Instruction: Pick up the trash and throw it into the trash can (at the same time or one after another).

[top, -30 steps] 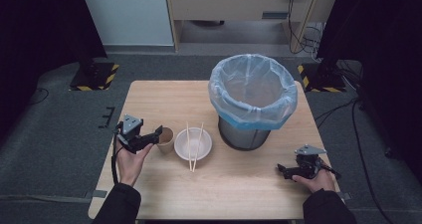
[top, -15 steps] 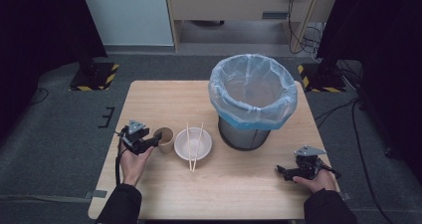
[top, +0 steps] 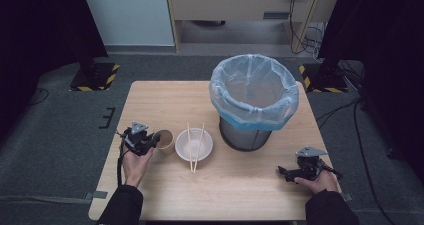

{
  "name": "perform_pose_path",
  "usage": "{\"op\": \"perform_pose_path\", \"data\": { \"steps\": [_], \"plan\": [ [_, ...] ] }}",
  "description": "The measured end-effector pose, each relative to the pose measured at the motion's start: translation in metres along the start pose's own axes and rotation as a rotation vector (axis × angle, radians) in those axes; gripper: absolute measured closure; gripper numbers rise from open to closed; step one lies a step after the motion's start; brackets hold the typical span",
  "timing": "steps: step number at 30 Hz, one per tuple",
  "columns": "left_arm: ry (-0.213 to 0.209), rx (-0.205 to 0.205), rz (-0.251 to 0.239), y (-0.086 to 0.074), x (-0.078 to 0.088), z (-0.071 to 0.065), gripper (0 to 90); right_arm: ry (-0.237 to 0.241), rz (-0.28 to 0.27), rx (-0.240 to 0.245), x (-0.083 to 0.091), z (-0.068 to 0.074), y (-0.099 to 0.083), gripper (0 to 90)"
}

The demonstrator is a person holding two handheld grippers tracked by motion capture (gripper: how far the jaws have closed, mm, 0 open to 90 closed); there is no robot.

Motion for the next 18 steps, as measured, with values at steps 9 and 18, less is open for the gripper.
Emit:
{"op": "perform_pose_path", "data": {
  "steps": [9,18],
  "plan": [
    [-0.019,0.005,-0.054,0.011,0.011,-0.006,82.1,0.005,0.0,0.004,0.0,0.0,0.0,0.8],
    [-0.003,0.011,-0.198,0.036,0.041,-0.005,81.9,0.007,-0.001,0.006,0.0,0.0,0.0,0.8]
  ]
}}
Point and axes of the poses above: each handheld gripper's, and its own axes: x roughly backward along the jaws, y roughly out of its top, z roughly to its left, the point moved 6 cm from there along -x, roughly forward along the jaws, and after that the axes turned 9 degrees about -z, right-handed, at the moved point
